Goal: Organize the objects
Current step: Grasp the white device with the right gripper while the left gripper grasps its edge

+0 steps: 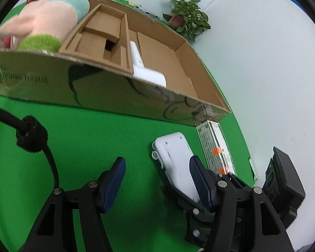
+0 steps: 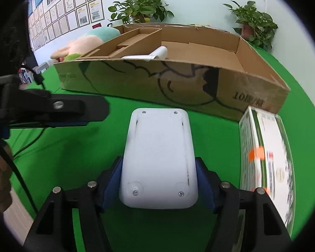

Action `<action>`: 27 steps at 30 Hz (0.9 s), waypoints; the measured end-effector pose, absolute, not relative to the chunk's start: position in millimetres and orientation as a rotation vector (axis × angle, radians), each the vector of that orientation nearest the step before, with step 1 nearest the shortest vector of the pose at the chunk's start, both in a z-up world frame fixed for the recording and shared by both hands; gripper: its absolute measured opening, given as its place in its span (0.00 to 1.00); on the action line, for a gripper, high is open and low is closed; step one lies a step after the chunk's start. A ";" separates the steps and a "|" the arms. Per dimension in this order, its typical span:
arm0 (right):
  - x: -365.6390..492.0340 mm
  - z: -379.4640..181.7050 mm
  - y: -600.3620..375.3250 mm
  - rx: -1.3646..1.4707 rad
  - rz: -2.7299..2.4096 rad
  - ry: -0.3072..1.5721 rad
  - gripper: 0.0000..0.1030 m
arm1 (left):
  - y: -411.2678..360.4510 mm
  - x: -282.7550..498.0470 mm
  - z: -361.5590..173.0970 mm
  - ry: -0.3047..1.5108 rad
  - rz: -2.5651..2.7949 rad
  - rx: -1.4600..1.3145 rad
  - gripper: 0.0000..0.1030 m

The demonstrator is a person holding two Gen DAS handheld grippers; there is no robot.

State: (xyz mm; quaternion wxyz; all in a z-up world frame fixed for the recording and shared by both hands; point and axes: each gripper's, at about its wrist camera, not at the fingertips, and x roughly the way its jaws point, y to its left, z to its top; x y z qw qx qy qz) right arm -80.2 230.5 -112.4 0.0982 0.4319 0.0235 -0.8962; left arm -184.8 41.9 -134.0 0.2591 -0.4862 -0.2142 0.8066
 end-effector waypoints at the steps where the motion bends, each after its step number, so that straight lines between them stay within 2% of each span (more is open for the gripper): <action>1: -73.1 -112.0 230.6 1.282 -2.645 0.036 0.64 | 42.6 -182.3 -137.6 -0.592 2.169 -1.329 0.59; 4: -53.1 -110.8 227.9 1.273 -2.629 -0.034 0.65 | 44.6 -175.5 -148.4 -0.650 2.081 -1.352 0.59; 6: -44.2 -109.3 223.2 1.240 -2.606 -0.032 0.77 | 49.2 -173.4 -150.4 -0.662 2.035 -1.352 0.59; 7: -41.7 -108.1 220.9 1.217 -2.609 -0.011 0.78 | 51.0 -173.7 -150.3 -0.660 2.023 -1.351 0.59; 15: -49.3 -102.3 214.0 1.177 -2.651 0.089 0.77 | 54.6 -181.1 -157.9 -0.713 1.960 -1.386 0.52; 20: -48.2 -107.4 205.3 1.187 -2.665 0.184 0.77 | 55.3 -185.2 -165.9 -0.701 1.947 -1.432 0.41; 22: -48.8 -108.7 205.6 1.197 -2.673 0.186 0.74 | 56.6 -185.9 -168.3 -0.696 1.944 -1.437 0.39; 24: -51.3 -110.2 208.5 1.219 -2.685 0.176 0.68 | 56.6 -187.0 -168.9 -0.691 1.947 -1.439 0.36; 27: -53.7 -113.6 213.8 1.250 -2.681 0.133 0.67 | 55.4 -189.8 -171.3 -0.684 1.958 -1.452 0.25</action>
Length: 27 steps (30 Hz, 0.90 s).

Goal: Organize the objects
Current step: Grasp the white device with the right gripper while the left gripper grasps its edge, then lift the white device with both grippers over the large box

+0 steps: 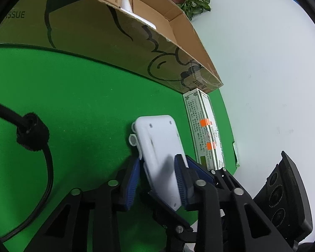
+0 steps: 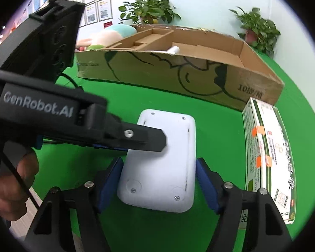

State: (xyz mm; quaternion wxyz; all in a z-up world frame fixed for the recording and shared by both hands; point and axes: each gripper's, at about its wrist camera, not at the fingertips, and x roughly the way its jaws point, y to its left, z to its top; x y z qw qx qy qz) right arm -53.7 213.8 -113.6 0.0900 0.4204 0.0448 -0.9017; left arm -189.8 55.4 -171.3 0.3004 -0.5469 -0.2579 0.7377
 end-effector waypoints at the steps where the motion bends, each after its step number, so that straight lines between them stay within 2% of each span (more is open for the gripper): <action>1: -54.5 -114.6 214.3 1.256 -2.686 0.135 0.67 | 54.7 -190.6 -171.7 -0.689 1.958 -1.452 0.25; 12: -47.1 -107.3 217.0 1.212 -2.721 0.099 0.66 | 53.4 -190.3 -153.3 -0.652 2.018 -1.401 0.25; 27: -57.6 -37.3 210.8 0.891 -2.846 0.096 0.66 | 51.3 -188.5 -33.5 -0.508 2.196 -1.170 0.25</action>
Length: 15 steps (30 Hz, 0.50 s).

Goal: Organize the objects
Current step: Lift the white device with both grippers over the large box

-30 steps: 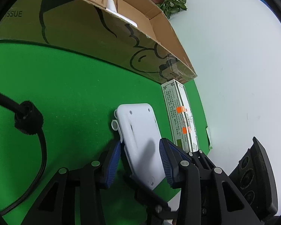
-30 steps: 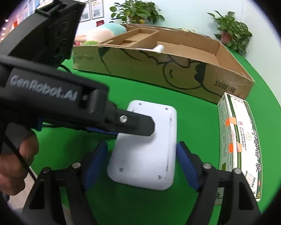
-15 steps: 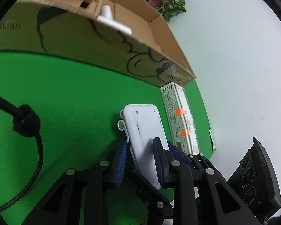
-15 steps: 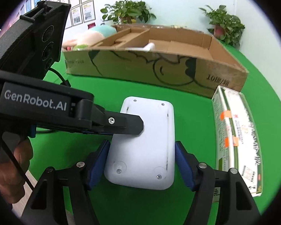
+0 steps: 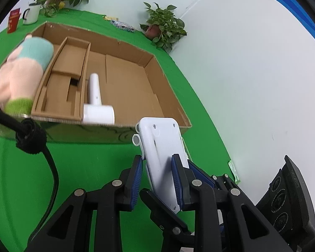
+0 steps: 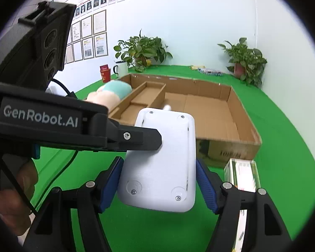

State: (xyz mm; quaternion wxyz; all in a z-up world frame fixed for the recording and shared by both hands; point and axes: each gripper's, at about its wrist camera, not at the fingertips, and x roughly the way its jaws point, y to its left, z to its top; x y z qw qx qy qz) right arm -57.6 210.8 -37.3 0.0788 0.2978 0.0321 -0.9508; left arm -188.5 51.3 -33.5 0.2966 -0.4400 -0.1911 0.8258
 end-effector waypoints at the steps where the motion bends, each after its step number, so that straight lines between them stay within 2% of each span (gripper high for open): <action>1: -59.8 -34.8 210.2 0.886 -2.851 0.100 0.66 | 52.5 -191.4 -28.4 -0.496 2.204 -1.163 0.25; 15: -120.2 -5.1 226.8 0.803 -2.892 0.091 0.66 | 75.8 -255.7 15.0 -0.404 2.219 -1.110 0.25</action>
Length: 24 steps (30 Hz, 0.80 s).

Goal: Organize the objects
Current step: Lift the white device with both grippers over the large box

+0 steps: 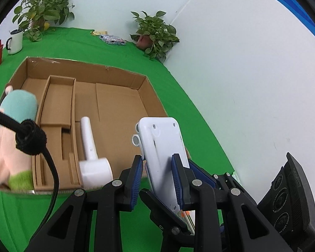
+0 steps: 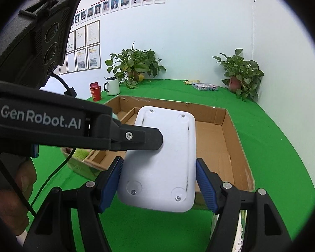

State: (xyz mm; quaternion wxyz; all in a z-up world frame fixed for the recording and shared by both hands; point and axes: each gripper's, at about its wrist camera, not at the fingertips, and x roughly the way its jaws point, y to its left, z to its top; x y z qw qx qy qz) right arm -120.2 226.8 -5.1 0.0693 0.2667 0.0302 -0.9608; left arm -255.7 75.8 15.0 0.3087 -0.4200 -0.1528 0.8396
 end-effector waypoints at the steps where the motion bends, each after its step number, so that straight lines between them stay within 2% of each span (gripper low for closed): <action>1: -125.1 -4.6 228.0 0.803 -2.890 0.091 0.66 | 76.3 -261.6 16.2 -0.401 2.221 -1.113 0.25; 15: -184.7 -15.1 243.0 0.909 -2.819 0.047 0.66 | 90.2 -345.2 -5.2 -0.388 2.187 -1.255 0.25; 24: -216.4 -45.6 260.9 1.099 -2.706 0.013 0.66 | 108.3 -388.6 -56.2 -0.378 2.088 -1.438 0.25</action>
